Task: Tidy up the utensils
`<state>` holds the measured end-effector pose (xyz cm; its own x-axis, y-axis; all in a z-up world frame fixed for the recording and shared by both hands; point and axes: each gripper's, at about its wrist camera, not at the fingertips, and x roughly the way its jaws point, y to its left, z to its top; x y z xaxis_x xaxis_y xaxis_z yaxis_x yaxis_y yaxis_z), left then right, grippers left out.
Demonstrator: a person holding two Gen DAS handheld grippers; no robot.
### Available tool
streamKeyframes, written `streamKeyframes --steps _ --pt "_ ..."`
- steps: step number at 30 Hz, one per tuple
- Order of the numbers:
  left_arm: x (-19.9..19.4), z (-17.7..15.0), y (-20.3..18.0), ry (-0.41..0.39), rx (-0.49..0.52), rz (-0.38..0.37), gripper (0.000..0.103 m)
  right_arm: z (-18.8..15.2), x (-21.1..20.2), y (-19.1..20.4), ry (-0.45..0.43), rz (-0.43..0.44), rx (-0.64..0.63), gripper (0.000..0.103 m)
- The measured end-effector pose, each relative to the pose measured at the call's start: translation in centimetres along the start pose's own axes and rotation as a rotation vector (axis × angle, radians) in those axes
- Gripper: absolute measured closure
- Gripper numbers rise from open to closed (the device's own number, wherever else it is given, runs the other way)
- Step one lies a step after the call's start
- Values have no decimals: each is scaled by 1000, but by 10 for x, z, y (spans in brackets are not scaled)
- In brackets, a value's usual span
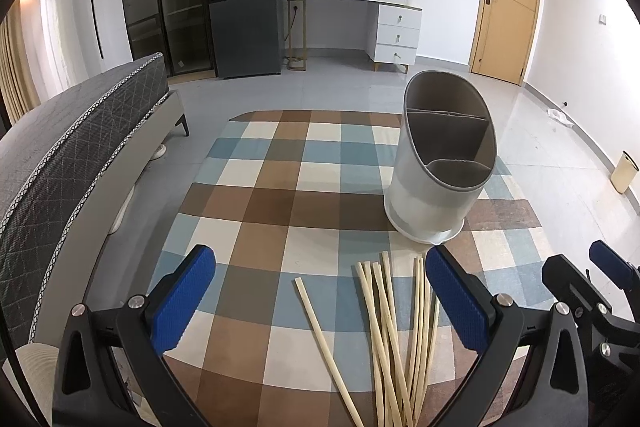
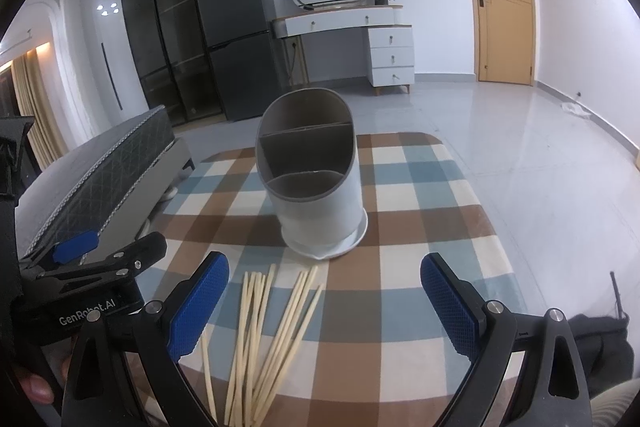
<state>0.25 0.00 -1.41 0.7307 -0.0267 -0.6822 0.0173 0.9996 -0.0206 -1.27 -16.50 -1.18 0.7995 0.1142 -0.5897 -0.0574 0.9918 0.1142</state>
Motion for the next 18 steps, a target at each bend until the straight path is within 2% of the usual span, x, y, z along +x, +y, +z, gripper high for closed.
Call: streamKeyframes --steps 10,18 --pt "6 -2 -1 15 7 8 1 0 2 -4 7 -8 9 6" --pt "25 -2 14 93 -49 3 1 3 16 -10 61 -7 51 6"
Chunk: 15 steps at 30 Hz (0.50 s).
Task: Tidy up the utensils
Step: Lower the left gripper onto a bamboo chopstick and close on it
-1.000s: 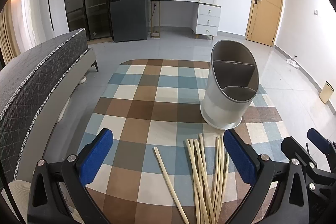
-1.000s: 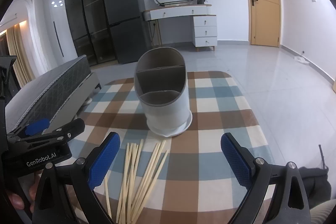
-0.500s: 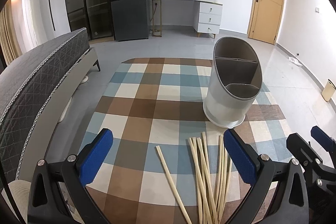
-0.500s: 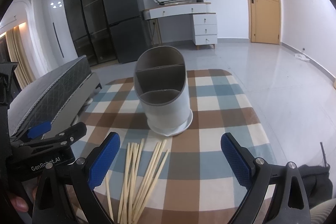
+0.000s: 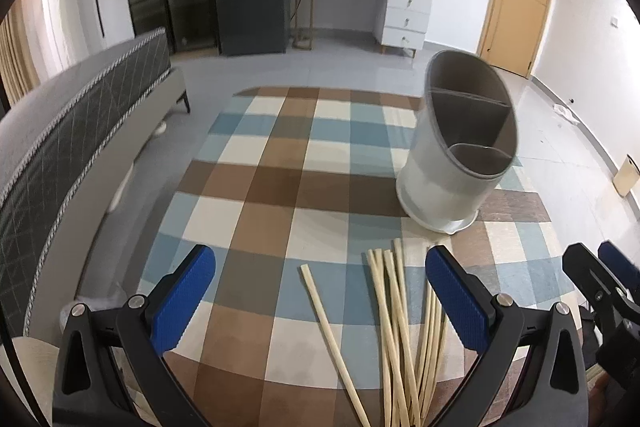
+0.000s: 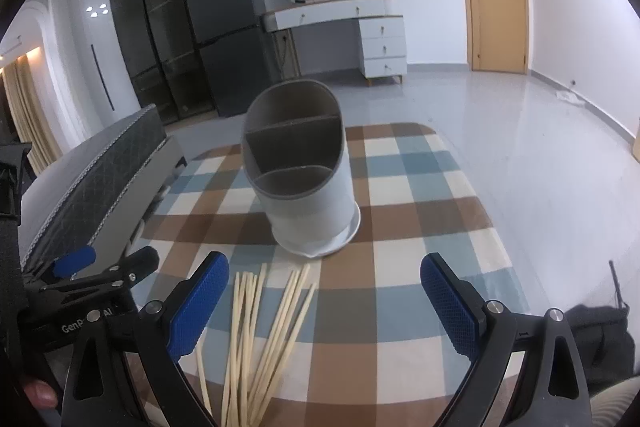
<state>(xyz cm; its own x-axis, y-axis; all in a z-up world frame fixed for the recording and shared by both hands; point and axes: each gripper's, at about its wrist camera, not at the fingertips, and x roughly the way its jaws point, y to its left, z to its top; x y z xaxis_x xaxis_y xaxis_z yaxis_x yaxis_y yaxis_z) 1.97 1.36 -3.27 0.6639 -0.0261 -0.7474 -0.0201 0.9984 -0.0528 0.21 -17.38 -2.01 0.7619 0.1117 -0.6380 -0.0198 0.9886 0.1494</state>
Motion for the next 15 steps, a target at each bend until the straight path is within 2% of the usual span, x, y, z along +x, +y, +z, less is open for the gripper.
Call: streamKeyframes --steps 5,11,15 --pt "22 0 14 88 -52 -9 1 2 24 -8 93 43 68 8" --pt "55 -10 31 229 -101 -3 2 8 39 -7 129 35 63 10" --pt "77 -22 30 338 -79 -8 9 14 52 -6 150 33 57 13"
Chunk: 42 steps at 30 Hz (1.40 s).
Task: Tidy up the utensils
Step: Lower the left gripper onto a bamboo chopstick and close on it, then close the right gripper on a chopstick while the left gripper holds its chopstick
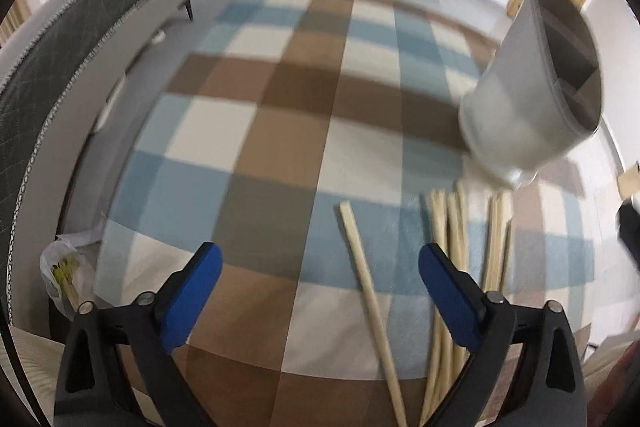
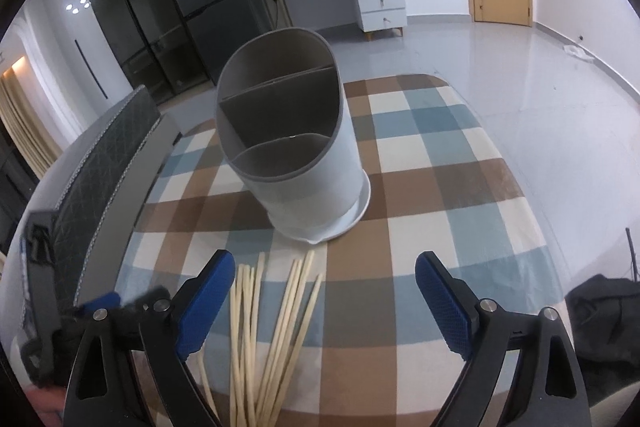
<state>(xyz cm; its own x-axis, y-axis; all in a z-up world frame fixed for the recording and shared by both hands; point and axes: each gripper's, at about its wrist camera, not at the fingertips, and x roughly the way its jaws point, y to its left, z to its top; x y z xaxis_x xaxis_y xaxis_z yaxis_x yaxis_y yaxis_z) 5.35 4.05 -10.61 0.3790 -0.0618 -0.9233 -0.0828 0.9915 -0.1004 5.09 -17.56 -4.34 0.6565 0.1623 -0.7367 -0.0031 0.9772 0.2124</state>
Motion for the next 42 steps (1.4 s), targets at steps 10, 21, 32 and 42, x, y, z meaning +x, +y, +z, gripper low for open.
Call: streamKeyframes --steps 10,21,32,42 --pt "23 6 -18 63 42 55 37 10 16 -4 17 -12 -32 16" --pt "16 8 -47 43 117 7 99 1 38 -30 140 -3 56 34" --pt "-12 27 -31 -20 43 -173 101 -17 84 -8 334 -29 -5 68" --pt "-27 49 -5 -61 -67 -288 101 -18 106 18 362 -125 -115 75"
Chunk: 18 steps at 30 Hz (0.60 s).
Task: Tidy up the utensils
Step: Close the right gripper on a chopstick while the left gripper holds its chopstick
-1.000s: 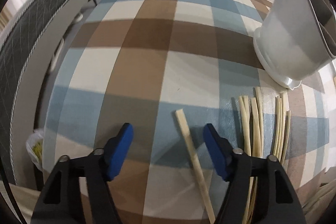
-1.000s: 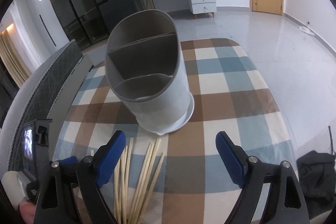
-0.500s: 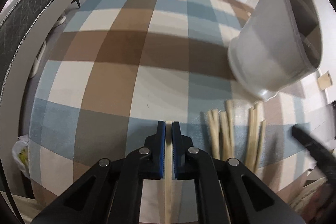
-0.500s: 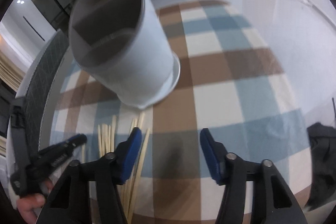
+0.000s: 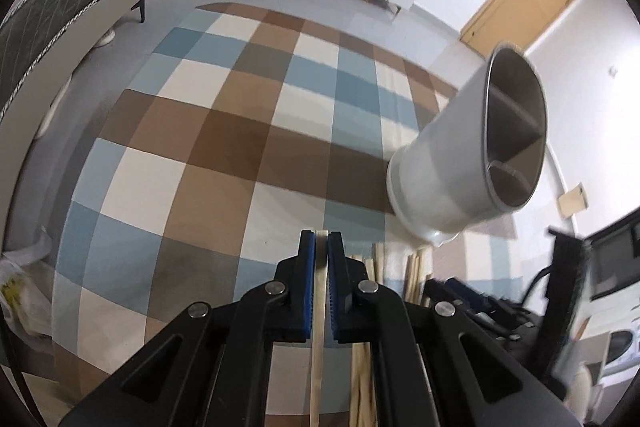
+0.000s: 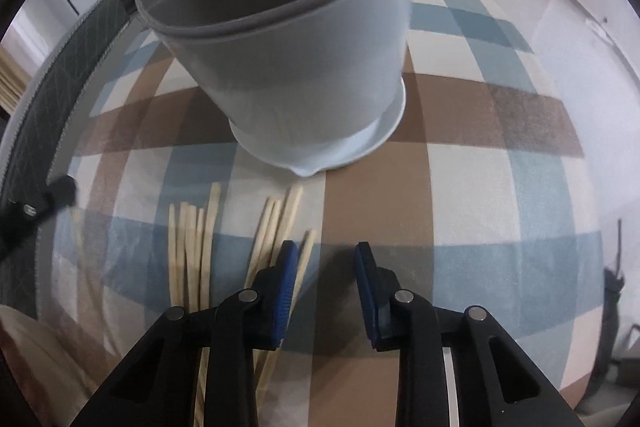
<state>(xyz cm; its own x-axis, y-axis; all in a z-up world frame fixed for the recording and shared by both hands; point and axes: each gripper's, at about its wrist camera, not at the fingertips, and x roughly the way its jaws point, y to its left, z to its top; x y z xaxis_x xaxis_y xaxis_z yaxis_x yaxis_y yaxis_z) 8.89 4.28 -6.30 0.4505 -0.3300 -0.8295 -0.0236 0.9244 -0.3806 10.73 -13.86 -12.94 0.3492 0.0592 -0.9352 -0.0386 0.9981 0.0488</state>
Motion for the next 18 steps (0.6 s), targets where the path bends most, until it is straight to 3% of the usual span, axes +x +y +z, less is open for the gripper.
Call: streamKeyframes --steps 3,6,8,18 --pt "-7 3 0 -18 -8 -19 101 -1 2 12 3 -60 -59 75" --pt "-10 4 0 -26 -5 -22 101 -3 1 19 -6 -63 -83 96" --pt "-13 4 -2 -29 -1 -23 101 -5 0 19 -17 -55 -75 99" --pt "-36 -7 -26 -64 82 1 101 -26 -64 -9 -242 123 17 99"
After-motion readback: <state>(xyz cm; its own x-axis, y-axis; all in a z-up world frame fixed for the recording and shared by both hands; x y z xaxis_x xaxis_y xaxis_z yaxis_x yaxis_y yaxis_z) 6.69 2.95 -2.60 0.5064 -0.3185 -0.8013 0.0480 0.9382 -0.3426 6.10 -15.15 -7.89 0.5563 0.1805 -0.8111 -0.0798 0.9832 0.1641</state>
